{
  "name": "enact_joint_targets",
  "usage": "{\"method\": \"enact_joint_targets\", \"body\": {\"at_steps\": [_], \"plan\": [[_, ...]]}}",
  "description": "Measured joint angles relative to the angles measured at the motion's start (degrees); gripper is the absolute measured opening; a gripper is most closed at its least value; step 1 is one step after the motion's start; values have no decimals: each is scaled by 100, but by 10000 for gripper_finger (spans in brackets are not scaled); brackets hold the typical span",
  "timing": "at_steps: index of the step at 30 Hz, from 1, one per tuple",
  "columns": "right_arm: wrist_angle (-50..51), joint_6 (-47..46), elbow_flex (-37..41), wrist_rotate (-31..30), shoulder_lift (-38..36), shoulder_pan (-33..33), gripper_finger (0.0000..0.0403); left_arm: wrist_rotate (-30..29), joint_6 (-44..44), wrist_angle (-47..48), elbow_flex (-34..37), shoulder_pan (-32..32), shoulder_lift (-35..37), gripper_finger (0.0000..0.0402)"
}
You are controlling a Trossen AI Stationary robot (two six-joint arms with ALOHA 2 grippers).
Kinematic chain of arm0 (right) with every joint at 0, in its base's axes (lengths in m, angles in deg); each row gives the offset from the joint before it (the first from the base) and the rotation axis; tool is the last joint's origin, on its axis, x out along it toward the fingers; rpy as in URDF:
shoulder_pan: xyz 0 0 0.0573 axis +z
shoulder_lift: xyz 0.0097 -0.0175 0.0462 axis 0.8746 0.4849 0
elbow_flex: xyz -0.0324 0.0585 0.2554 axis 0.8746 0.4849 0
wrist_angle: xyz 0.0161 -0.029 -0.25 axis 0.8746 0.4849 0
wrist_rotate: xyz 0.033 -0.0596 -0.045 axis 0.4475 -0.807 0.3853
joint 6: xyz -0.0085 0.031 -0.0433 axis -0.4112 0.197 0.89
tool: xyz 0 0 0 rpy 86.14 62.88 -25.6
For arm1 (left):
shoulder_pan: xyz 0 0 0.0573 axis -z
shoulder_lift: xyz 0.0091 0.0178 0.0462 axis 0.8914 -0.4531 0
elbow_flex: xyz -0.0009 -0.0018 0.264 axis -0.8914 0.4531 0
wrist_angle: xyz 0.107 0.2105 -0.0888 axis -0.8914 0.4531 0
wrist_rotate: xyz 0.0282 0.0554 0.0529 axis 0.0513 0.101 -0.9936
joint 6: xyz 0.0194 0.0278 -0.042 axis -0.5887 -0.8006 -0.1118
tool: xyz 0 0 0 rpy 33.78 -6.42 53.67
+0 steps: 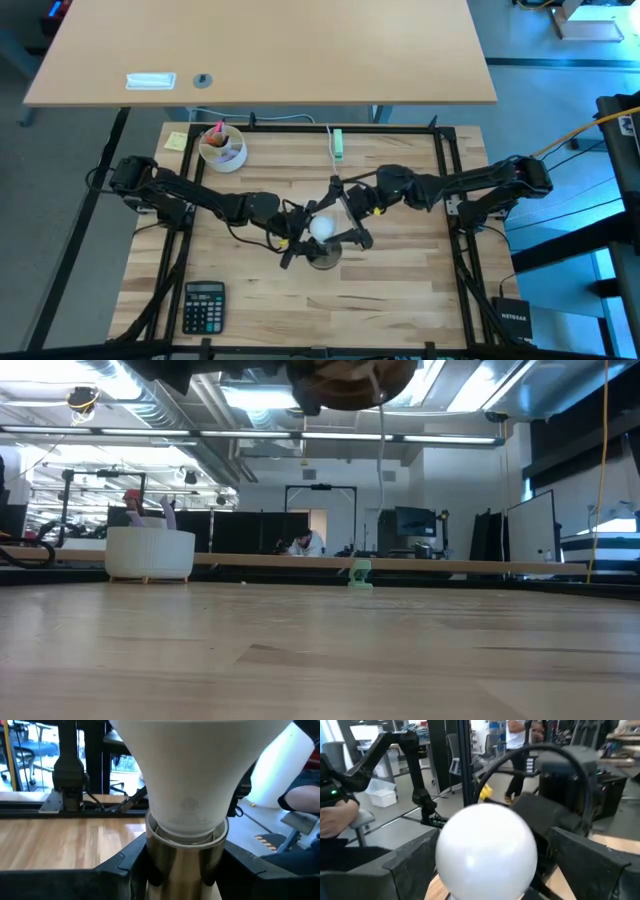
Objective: Screw lightbulb
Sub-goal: Insert the lightbulb into the lamp
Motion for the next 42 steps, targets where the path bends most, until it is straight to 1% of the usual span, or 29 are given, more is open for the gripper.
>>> {"method": "enact_joint_targets", "body": {"at_steps": [4, 9, 11, 13, 19, 26, 29, 31, 37, 40, 42], "plan": [[168, 9, -18, 35, 23, 7, 372, 28, 9, -11, 0, 1, 0, 164], [105, 2, -23, 119, 23, 11, 367, 33, 31, 33, 0, 1, 2, 164], [127, -4, -23, 102, 23, 11, 355, 34, 37, 13, 0, 1, 2, 164], [128, -4, -23, 78, 23, 11, 334, 28, 37, 11, 0, 1, 2, 164], [280, -8, -28, -16, 21, 15, 253, -150, 11, 36, 0, 1, 2, 164], [650, 6, -38, -411, -1, 20, 250, -665, 30, 242, 5, 6, 29, 164], [790, 14, -38, -815, -1, 65, 250, -1152, 70, 512, 11, 8, 130, 164], [869, 46, -40, -1210, -9, 124, 250, -1535, 120, 645, 13, 19, 195, 164], [1186, 210, -51, -2971, -9, 408, 250, -2882, 183, 912, 13, 49, 273, 164], [1244, 120, -53, -3786, 41, 505, 250, -3362, 304, 957, 13, 43, 273, 164], [1244, -62, -53, -4135, 98, 521, 250, -3602, 336, 967, 13, 43, 273, 164]]}}
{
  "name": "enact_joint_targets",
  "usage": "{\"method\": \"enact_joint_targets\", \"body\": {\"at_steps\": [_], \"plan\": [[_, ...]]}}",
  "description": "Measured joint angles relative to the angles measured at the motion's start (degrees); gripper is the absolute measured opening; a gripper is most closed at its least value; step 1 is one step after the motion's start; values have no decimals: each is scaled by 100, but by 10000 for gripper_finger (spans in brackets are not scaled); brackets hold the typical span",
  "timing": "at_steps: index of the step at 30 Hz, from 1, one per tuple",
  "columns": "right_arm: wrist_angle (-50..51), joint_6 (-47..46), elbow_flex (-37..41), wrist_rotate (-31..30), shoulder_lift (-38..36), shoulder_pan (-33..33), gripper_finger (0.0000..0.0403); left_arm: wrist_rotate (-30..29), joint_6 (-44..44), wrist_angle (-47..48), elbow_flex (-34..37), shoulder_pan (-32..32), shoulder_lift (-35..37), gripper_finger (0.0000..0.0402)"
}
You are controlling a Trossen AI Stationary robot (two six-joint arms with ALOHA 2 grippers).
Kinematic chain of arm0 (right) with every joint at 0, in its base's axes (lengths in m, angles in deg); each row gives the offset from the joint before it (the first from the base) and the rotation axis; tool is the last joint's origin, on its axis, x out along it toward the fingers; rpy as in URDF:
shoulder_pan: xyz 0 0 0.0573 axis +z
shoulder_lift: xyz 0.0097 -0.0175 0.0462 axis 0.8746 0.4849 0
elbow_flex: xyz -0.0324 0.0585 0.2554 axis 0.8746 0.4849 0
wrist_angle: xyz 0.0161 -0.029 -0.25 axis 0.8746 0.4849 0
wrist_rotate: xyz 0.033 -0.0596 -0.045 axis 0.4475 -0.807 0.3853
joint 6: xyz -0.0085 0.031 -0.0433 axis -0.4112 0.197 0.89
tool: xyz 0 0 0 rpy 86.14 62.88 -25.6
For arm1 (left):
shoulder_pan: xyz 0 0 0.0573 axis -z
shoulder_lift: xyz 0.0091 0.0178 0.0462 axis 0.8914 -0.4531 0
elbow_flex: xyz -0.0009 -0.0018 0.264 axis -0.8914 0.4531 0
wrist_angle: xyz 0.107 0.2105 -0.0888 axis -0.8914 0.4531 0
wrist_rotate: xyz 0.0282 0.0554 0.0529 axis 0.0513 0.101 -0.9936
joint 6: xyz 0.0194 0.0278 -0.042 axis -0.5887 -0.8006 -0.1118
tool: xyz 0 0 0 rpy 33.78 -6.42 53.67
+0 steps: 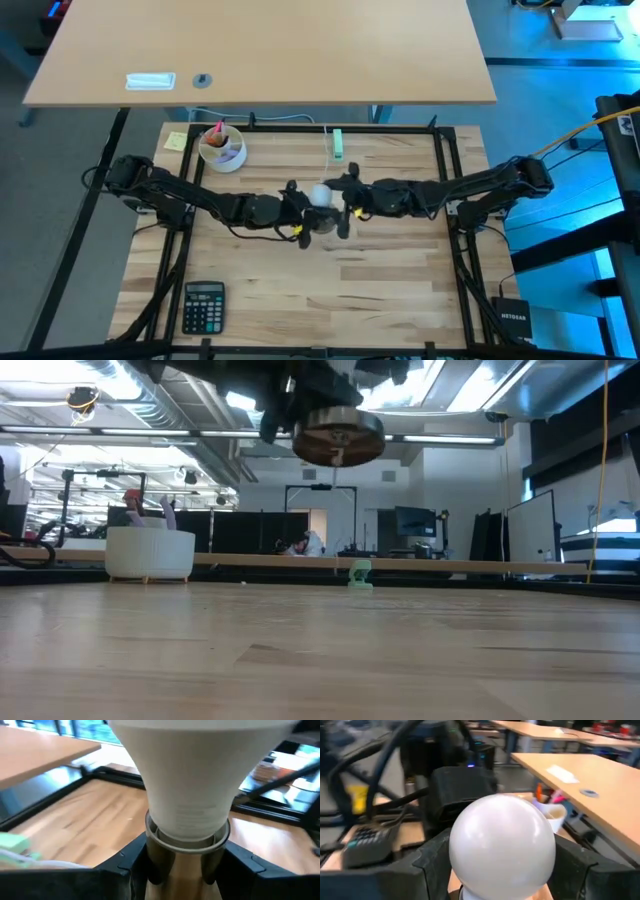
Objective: Screw lightbulb
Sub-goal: Insert the lightbulb into the lamp
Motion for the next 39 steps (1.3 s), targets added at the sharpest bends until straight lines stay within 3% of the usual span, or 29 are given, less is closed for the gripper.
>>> {"method": "enact_joint_targets", "body": {"at_steps": [4, 7, 13, 19, 26, 29, 32, 39], "plan": [[-65, -613, 2, -450, 191, -1, 250, -204, 169, 108, 0, 0, 0, 164], [-70, -628, 11, -356, 261, -14, 257, -211, 111, 231, 4, 19, -15, 164], [-196, -530, 66, -159, 243, -12, 335, -243, -170, 237, -44, 37, 25, 164], [570, -418, -200, 26, 42, -12, 382, -254, -185, 302, -44, 59, 61, 164], [2096, -326, -662, 382, -480, -12, 384, -167, -211, 427, -33, 149, 140, 164], [2841, -221, -720, 510, -808, -14, 379, 357, -337, 451, -33, 164, 200, 164], [3070, -53, -740, 930, -1097, -23, 374, 1316, -420, 301, -28, 154, 219, 164], [2054, 542, -745, 2200, -964, -61, 365, 3364, -489, -448, -22, 53, 34, 164]]}}
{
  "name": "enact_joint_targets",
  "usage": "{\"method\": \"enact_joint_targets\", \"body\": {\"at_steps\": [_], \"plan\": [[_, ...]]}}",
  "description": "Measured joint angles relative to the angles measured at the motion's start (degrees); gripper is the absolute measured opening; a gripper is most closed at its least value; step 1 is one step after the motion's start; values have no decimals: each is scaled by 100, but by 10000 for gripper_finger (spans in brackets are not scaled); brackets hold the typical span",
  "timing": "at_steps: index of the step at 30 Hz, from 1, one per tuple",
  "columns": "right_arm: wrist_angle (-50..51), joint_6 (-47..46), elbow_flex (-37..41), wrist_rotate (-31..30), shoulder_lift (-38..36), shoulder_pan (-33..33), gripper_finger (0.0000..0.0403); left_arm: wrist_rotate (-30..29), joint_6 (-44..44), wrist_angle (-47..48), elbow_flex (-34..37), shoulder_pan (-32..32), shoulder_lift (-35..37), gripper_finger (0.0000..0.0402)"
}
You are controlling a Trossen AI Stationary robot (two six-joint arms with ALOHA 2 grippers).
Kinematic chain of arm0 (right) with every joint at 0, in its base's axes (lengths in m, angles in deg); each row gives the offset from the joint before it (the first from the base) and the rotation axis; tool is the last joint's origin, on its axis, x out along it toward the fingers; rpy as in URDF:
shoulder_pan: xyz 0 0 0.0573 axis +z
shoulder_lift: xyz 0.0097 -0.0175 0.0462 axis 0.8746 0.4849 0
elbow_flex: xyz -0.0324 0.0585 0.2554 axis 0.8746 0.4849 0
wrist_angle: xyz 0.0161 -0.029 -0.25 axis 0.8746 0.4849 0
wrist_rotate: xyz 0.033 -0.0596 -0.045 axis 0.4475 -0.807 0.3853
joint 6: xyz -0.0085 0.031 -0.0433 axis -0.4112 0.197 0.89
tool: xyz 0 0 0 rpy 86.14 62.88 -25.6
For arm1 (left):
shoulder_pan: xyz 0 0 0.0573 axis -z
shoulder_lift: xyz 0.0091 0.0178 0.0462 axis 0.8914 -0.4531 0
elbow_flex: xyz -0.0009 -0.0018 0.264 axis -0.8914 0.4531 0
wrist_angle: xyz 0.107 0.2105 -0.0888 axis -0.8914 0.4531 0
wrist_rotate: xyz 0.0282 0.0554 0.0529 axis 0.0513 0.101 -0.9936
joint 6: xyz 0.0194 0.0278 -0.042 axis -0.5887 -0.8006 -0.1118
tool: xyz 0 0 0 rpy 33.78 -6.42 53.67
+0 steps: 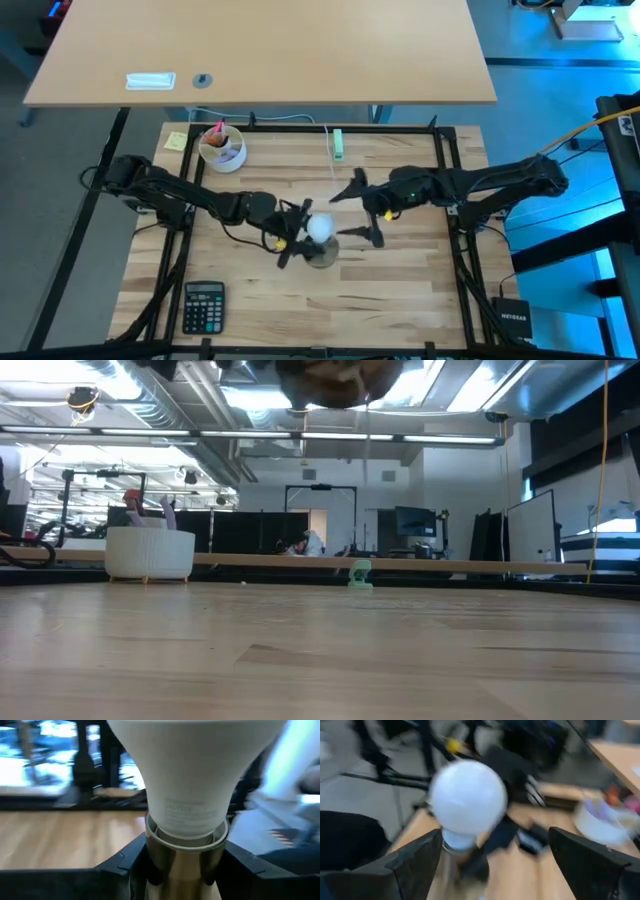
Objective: Screw lightbulb
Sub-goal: Insert the lightbulb into the lamp
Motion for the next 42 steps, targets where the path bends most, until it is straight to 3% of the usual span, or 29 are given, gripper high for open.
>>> {"method": "enact_joint_targets", "body": {"at_steps": [6, 12, 32, 42], "plan": [[-1397, 22, 0, 1760, 476, -158, 362, 873, 90, -479, 2, 10, -171, 164], [-2179, -64, -7, 2110, 944, -268, 362, 890, 126, -576, 4, 1, -190, 164], [-1549, -34, -22, 1743, 985, -260, 361, 699, 651, -274, 7, -261, -201, 164], [-1465, -26, -20, 1583, 974, -257, 272, 665, 618, -220, 7, -257, -198, 164]]}}
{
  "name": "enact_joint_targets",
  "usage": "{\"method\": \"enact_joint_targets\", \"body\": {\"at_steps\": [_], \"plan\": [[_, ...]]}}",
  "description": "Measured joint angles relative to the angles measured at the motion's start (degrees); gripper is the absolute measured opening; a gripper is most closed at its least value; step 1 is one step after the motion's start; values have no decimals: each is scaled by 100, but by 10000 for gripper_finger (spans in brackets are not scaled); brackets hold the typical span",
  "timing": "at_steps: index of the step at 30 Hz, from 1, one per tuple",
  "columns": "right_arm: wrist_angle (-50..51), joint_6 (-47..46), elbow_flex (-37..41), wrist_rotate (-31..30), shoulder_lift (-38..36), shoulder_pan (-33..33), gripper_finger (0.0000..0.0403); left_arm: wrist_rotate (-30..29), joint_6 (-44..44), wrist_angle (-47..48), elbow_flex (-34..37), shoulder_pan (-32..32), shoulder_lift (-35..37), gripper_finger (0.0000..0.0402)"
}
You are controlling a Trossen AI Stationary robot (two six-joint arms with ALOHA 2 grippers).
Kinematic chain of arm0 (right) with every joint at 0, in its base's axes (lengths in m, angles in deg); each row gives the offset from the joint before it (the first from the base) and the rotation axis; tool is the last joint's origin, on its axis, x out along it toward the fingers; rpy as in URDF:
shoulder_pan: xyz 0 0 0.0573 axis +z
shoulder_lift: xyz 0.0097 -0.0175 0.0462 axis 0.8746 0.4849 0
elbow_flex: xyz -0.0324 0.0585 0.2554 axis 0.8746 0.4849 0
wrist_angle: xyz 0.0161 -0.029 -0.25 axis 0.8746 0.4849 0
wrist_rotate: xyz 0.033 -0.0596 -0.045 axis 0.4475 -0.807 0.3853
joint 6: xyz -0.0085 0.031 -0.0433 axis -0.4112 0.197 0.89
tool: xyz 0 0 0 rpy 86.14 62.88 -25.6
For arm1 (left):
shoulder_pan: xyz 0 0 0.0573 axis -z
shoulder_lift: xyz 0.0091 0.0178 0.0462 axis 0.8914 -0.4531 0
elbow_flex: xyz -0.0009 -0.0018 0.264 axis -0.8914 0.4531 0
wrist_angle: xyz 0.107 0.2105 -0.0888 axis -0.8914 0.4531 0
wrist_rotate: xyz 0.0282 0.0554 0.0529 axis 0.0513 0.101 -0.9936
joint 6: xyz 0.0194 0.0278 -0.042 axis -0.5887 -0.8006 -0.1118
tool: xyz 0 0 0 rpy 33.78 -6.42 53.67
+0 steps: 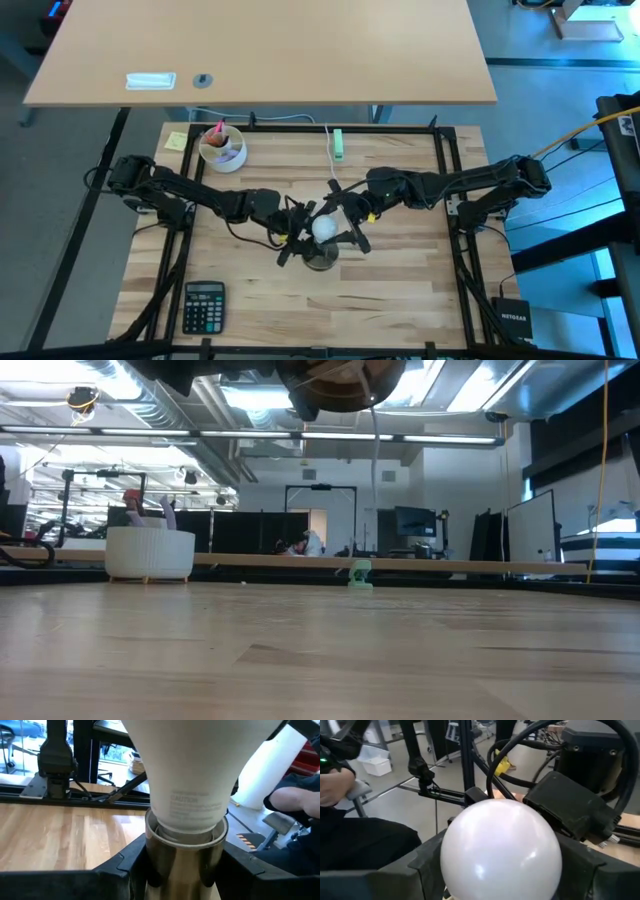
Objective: Screw lightbulb
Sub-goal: Insert the lightbulb into the lamp
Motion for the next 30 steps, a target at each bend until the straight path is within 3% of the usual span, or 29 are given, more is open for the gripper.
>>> {"method": "enact_joint_targets", "body": {"at_steps": [6, 12, 21, 30], "plan": [[425, -366, -2, -786, -9, 4, 272, -819, 49, 329, 4, 6, 0, 164], [997, -783, -22, -2213, -33, 13, 274, -2290, -58, 585, -17, 127, -2, 164], [1071, -1478, -23, -3339, -26, 7, 276, -4405, -138, 995, -223, 377, -2, 164], [856, -1422, 2, -2935, 13, 0, 301, -4435, -580, 1000, -274, 391, 1, 164]]}}
